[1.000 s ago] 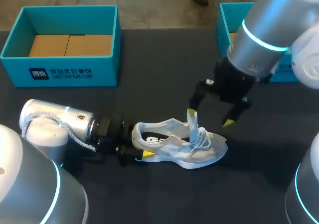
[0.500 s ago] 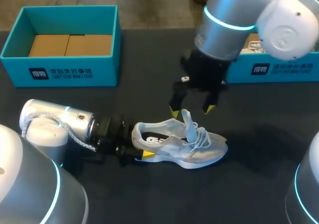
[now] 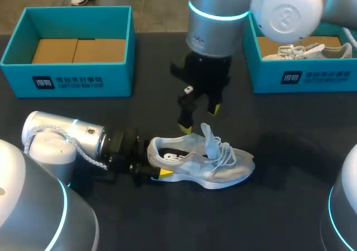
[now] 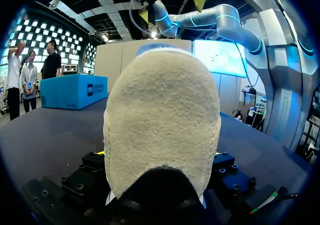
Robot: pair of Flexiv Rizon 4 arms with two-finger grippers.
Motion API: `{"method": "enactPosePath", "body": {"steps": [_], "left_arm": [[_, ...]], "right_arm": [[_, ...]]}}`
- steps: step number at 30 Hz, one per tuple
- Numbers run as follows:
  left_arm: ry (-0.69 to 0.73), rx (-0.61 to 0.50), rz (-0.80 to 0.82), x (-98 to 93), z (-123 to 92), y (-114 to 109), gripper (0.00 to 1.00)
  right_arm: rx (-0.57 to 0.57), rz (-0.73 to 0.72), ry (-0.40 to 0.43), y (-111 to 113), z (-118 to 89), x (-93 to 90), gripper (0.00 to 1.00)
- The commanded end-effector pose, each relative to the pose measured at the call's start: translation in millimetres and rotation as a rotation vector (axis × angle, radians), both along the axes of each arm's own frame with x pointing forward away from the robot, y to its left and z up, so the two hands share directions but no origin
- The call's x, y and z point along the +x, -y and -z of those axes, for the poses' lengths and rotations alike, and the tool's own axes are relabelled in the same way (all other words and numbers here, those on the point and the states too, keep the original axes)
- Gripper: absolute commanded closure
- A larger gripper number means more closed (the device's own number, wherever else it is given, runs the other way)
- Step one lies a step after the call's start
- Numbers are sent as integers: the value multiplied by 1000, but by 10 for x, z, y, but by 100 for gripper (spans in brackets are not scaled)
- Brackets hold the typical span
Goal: Take the shoe out of the shoebox, open the shoe tongue, remove and reinsert the insole, then place the shoe into the shoebox
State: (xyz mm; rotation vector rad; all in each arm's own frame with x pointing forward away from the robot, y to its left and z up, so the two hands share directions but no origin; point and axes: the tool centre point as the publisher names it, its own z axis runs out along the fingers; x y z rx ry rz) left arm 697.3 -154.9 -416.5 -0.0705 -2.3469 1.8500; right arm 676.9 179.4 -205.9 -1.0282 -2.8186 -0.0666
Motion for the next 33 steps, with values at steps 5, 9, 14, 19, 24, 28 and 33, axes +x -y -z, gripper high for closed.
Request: {"method": "enactPosePath", "body": {"steps": [5, 9, 14, 19, 24, 28, 33], "left_arm": [[0, 1, -2, -13, 27, -10, 100], [0, 1, -2, -13, 27, -10, 100], [0, 1, -2, -13, 27, -10, 100], [0, 1, -2, -13, 27, -10, 100], [0, 1, -2, -13, 27, -10, 100], [0, 1, -2, -13, 27, -10, 100], [0, 1, -2, -13, 27, -10, 100]], "right_arm": [[-94, -391, 20, -298, 44, 24, 40], [-77, -470, 51, -327, 74, 8, 100], [-56, -576, 41, -347, 151, 14, 100], [-96, -546, 26, -356, 178, 32, 100], [-96, -546, 26, -356, 178, 32, 100], [-96, -564, 30, -387, 291, 86, 100], [-66, -579, 39, -371, 536, 135, 100]]}}
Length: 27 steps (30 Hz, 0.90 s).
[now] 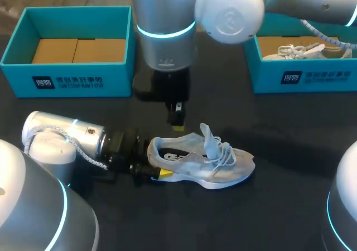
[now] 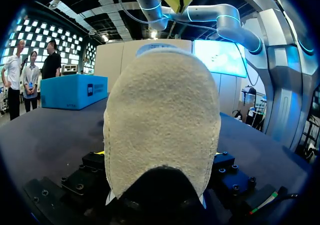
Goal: Take the shoe out of the shoebox, open the shoe tongue, remove and reinsert the insole, then place the shoe into the shoebox
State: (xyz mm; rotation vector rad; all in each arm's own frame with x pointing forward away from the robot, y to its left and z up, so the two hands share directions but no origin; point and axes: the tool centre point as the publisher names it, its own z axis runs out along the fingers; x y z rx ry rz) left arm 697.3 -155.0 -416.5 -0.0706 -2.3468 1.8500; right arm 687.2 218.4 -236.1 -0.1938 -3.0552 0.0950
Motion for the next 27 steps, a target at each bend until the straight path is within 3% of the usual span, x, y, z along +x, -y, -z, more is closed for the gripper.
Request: {"method": "enactPosePath", "body": {"steps": [1, 19, 27], "left_arm": [[0, 1, -2, -12, 28, -11, 100], [0, 1, -2, -12, 28, -11, 100], [0, 1, -2, -12, 28, -11, 100]], "right_arm": [[18, -3, -10, 22, 276, 36, 100], [42, -19, 101, 23, 919, 72, 100], [42, -19, 101, 23, 919, 72, 100]]}}
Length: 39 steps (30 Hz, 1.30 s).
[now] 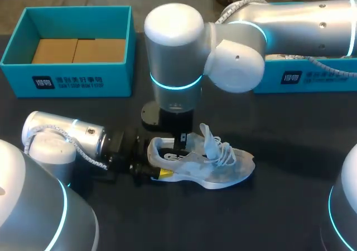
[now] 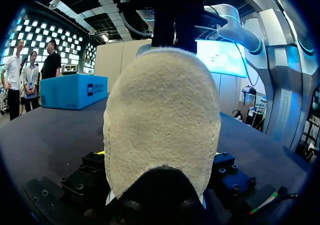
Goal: Take the shoe out of the shoebox, open the shoe tongue, remove and reinsert the insole, then place the shoe into the shoebox
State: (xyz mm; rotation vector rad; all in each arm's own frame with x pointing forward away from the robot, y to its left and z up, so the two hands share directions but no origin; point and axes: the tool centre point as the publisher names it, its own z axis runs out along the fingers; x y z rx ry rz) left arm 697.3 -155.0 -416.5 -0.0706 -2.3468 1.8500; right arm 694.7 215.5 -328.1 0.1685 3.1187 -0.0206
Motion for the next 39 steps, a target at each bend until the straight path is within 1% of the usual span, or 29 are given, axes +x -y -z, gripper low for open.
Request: {"method": "enactPosePath", "body": {"steps": [1, 4, 5, 7, 10, 12, 16, 17, 19, 22, 27, 28, 35, 39], "left_arm": [[1, 1, -2, -12, 28, -10, 100], [1, 1, -2, -12, 28, -10, 100], [1, 1, -2, -12, 28, -10, 100], [1, 1, -2, -12, 28, -10, 100], [1, 1, -2, -12, 28, -10, 100], [1, 1, -2, -12, 28, -10, 100], [1, 1, -2, -12, 28, -10, 100], [1, 1, -2, -12, 28, -10, 100], [1, 1, -2, -12, 28, -10, 100], [1, 1, -2, -12, 28, -10, 100], [1, 1, -2, -12, 28, -10, 100], [1, 1, -2, -12, 28, -10, 100], [1, 1, -2, -12, 28, -10, 100], [1, 1, -2, -12, 28, -10, 100]], "right_arm": [[-1, 1, 1, -6, -1, -3, 100], [-1, 1, 1, -6, -1, -3, 100], [-10, -1, 18, -24, 9, -4, 100], [8, 6, 37, -17, 76, 17, 100], [-6, 20, 67, -24, 180, 42, 100], [8, 12, 92, -13, 244, 57, 100], [-7, 8, 118, -7, 326, 82, 100], [5, -2, 126, -3, 347, 87, 100], [1, 4, 120, 18, 387, 112, 100], [-3, 3, 133, 47, 424, 133, 100], [11, 22, 126, 165, 502, 195, 100], [0, 35, 125, 186, 512, 199, 100], [-17, 72, 123, 302, 555, 177, 100], [-9, 86, 143, 378, 555, 142, 100]]}}
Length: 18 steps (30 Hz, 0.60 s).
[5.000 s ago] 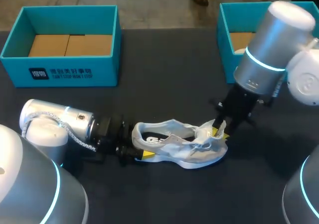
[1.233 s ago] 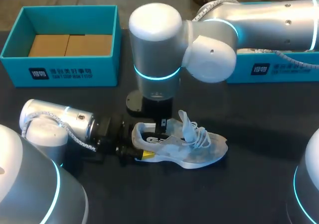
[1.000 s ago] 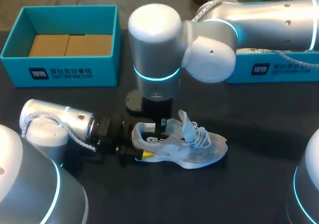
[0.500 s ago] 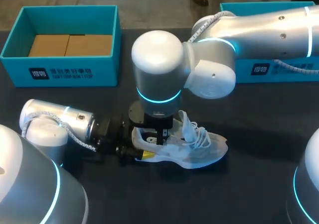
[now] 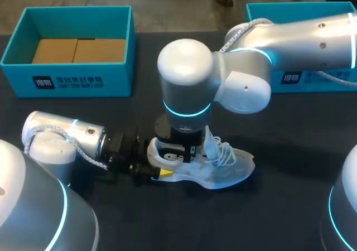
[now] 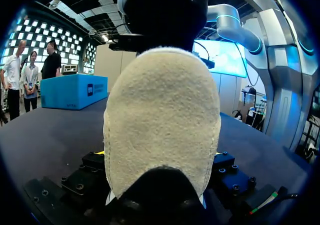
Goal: Take the shoe out of the shoebox, open the shoe tongue, remove and reinsert the insole, then place the shoe into the shoebox
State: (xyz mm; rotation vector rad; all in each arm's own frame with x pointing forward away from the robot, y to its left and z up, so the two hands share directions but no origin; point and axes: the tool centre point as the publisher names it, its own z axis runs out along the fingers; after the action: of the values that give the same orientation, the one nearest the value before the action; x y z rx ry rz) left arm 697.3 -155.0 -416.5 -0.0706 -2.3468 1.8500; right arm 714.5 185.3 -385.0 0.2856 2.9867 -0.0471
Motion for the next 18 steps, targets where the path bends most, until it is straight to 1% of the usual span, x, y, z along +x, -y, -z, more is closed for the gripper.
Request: {"method": "enactPosePath", "body": {"steps": [1, 7, 8, 9, 10, 12, 16, 18], "left_arm": [[1, 1, -2, -12, 28, -10, 100], [1, 1, -2, -12, 28, -10, 100], [1, 1, -2, -12, 28, -10, 100], [1, 1, -2, -12, 28, -10, 100], [1, 1, -2, -12, 28, -10, 100], [1, 1, -2, -12, 28, -10, 100], [1, 1, -2, -12, 28, -10, 100], [1, 1, -2, -12, 28, -10, 100]], "right_arm": [[15, 5, 26, 90, -16, -63, 100], [35, -18, 43, 137, 27, -44, 100], [36, -14, 37, 146, 37, -39, 98], [36, -11, 33, 152, 46, -32, 84], [37, -11, 29, 161, 55, -27, 74], [36, -9, 23, 177, 68, -20, 70], [35, -7, 19, 177, 85, -10, 69], [36, -6, 20, 178, 93, 3, 67]]}}
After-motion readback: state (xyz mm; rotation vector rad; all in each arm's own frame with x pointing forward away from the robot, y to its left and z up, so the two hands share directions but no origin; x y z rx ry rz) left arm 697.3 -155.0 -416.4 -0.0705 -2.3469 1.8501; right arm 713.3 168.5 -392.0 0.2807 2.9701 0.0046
